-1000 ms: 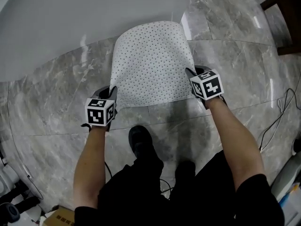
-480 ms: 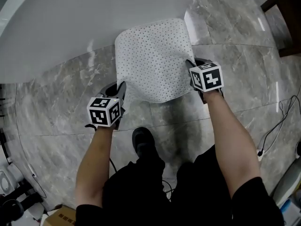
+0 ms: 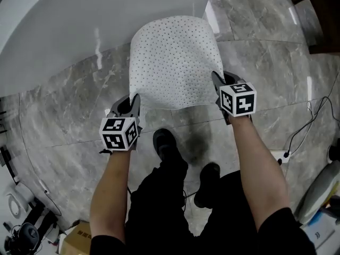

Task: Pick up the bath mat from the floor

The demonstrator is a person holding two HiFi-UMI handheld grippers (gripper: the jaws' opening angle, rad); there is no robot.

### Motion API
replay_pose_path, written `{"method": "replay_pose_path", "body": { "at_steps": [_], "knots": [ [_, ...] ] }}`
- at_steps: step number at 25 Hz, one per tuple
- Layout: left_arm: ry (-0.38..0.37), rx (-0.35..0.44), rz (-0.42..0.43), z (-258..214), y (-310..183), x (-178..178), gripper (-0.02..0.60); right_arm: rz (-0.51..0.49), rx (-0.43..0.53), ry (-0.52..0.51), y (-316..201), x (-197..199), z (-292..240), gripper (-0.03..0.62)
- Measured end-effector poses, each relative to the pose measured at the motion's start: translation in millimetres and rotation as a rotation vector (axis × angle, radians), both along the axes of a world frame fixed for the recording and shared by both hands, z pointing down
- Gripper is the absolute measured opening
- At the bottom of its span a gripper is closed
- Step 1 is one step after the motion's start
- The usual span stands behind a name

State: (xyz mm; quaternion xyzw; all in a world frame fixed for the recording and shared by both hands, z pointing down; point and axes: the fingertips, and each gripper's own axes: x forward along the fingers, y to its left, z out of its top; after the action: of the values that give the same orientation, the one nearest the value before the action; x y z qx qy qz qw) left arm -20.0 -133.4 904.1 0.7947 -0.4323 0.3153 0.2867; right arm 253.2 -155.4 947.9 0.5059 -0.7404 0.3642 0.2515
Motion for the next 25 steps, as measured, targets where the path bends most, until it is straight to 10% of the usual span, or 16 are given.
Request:
{"method": "replay_pose_path", "body": {
  "at_steps": [25],
  "knots": [
    [0.099,0.031,-0.121,-332.8,8.7,4.1,0.034,-0.15,-0.023,-0.041,29.9,-42.5,-333.1,0.038]
  ]
}}
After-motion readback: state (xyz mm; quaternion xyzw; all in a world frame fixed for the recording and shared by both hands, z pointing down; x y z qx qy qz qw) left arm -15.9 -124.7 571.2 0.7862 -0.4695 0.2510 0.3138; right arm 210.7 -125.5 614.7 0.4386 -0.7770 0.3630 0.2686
